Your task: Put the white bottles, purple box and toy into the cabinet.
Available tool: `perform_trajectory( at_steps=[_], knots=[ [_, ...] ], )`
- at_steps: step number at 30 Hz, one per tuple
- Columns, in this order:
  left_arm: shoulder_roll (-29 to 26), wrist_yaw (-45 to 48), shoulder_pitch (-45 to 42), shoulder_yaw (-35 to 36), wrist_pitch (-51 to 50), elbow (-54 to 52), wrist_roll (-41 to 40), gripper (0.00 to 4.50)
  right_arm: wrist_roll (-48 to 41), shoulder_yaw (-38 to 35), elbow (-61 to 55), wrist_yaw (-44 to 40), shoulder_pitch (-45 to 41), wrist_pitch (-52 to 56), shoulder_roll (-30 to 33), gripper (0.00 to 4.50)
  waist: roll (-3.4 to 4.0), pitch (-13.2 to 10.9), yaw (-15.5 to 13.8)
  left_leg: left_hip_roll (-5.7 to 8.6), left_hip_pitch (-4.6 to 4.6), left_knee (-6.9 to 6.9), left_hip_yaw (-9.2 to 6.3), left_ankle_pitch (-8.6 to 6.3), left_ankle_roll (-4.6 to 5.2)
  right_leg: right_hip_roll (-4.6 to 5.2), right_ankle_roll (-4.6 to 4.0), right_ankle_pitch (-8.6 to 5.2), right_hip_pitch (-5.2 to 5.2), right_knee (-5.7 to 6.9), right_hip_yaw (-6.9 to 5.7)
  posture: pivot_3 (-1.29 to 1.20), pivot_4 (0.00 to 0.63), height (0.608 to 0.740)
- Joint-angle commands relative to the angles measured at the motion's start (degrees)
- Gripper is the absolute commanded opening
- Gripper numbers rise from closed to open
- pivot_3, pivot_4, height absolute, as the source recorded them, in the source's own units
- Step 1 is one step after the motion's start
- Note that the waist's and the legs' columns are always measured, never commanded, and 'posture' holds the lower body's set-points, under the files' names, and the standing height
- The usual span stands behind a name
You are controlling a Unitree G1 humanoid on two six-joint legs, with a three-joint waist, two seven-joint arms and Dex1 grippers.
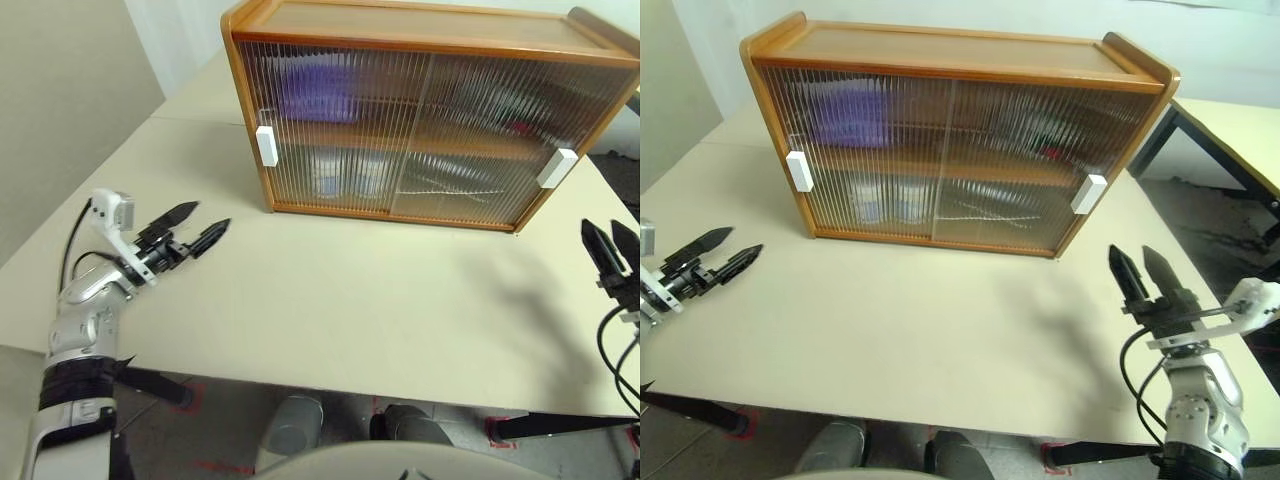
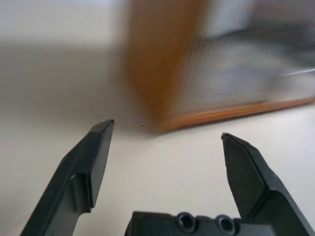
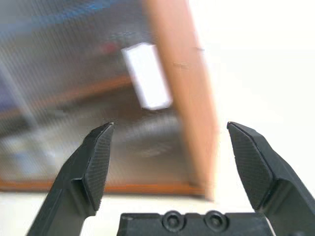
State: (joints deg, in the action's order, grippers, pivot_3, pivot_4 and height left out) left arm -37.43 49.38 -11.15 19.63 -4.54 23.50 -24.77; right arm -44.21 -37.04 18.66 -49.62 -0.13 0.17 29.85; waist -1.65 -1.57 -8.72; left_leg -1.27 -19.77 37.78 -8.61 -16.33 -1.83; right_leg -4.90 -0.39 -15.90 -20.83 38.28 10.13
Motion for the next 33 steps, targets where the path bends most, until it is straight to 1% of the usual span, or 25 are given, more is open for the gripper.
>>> perform_trajectory(
  at_steps=[1,6,12,15,18,21,25,33],
  knots=[
    [-0.58,-5.84,-1.66,0.28,1.42,5.43,4.18,4.5,4.44,0.45,4.62,1.31,-0.87,-3.26,0.73,4.48,-0.02,-0.01,-0.02,0.01,0.0,-0.02,0.01,0.0,0.0,0.0,-0.04,0.02,-0.01,-0.01,0.0,0.22,0.043,0.74],
    [-0.65,-11.56,-5.51,2.47,1.83,9.0,4.27,4.5,7.81,-0.3,9.69,3.35,-3.05,-6.08,2.43,4.48,-0.05,-0.05,-0.29,0.04,0.01,0.01,0.0,0.0,0.0,-0.02,-0.33,0.22,0.01,-0.01,0.0,0.22,0.042,0.74],
    [-2.09,-12.09,-6.98,2.27,0.86,8.32,5.03,4.5,9.36,0.61,14.16,2.6,-6.42,-7.92,3.18,4.48,-0.05,-0.05,-0.65,0.48,0.04,-0.03,0.02,0.0,0.0,-0.06,-0.43,0.26,0.05,-0.01,0.02,0.24,0.037,0.74],
    [-2.59,-11.83,-6.72,2.18,1.67,8.47,5.24,4.5,10.4,0.82,17.54,2.28,-8.44,-9.71,3.19,4.48,-0.04,-0.05,-0.9,0.49,0.04,-0.04,0.02,0.01,-0.02,-0.07,-0.44,0.26,0.05,-0.01,0.01,0.26,0.038,0.74],
    [-3.63,-11.34,-5.26,2.04,2.53,7.22,5.91,4.5,10.86,0.65,19.24,2.76,-9.42,-10.12,3.28,4.48,-0.07,-0.14,-1.53,0.49,0.04,-0.04,-0.04,0.02,-0.04,-0.07,-0.44,0.26,0.06,-0.01,0.02,0.29,0.054,0.74],
    [-4.61,-13.83,-2.81,1.65,2.64,5.56,8.25,4.5,11.71,0.6,23.04,2.11,-10.75,-11.16,4.22,4.48,-0.07,-0.21,-2.2,0.48,0.09,-0.07,-0.09,0.03,-0.05,-0.06,-0.46,0.26,0.08,-0.01,0.07,0.28,0.06,0.74],
    [-4.49,-12.91,-1.66,1.87,2.37,4.31,7.44,4.5,11.89,0.51,23.6,2.73,-11.09,-11.98,4.0,4.48,-0.07,-0.32,-3.69,0.46,0.12,-0.1,-0.15,0.02,-0.07,-0.03,-0.51,0.25,0.04,0.01,0.12,0.28,0.057,0.74],
    [-4.39,-12.08,-5.77,0.65,2.98,5.81,7.73,4.5,12.19,1.04,22.31,3.66,-10.36,-13.44,2.47,4.48,-0.07,-0.33,-5.55,0.33,-0.01,-0.14,-0.14,-0.02,-0.11,-0.05,-0.65,0.27,-0.18,0.04,0.09,0.25,0.057,0.74]
  ],
)
